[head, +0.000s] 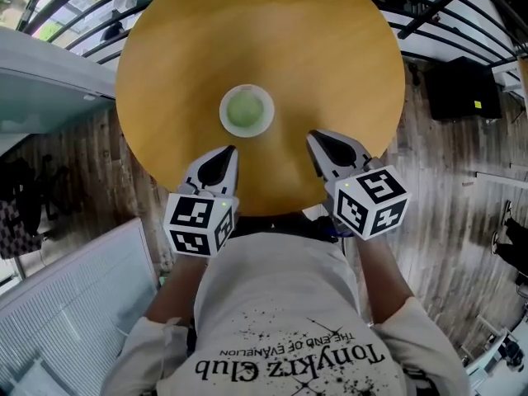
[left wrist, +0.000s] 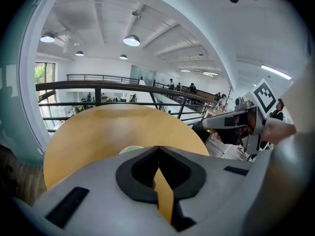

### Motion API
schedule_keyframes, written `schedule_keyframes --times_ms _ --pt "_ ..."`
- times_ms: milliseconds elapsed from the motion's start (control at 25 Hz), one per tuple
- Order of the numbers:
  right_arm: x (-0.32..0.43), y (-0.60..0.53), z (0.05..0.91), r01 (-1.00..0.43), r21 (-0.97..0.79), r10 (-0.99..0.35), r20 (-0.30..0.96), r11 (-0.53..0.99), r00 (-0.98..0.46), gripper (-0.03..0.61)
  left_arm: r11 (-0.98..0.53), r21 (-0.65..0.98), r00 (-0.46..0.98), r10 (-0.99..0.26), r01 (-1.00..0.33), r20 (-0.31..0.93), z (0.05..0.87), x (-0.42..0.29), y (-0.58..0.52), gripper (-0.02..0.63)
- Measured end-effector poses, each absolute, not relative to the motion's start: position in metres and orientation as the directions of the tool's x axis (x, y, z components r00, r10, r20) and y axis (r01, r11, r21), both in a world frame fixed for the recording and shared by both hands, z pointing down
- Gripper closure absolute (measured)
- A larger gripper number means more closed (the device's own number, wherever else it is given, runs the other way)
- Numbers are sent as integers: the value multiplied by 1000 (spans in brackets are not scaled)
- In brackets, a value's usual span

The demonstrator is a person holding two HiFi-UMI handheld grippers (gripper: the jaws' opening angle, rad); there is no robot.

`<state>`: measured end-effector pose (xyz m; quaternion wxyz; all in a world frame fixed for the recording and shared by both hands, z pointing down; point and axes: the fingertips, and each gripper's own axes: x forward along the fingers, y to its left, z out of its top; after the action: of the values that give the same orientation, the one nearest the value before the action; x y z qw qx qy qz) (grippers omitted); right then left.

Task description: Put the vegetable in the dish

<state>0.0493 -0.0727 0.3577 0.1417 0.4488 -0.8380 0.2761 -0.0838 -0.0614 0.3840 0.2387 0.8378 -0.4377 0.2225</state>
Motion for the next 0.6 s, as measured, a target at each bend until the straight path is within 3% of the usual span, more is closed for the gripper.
schedule_keyframes --times_ms 600 --pt "42 -57 346 -803 -338 -650 472 490 -595 557 -514 222 536 -612 -829 581 379 -83 -42 591"
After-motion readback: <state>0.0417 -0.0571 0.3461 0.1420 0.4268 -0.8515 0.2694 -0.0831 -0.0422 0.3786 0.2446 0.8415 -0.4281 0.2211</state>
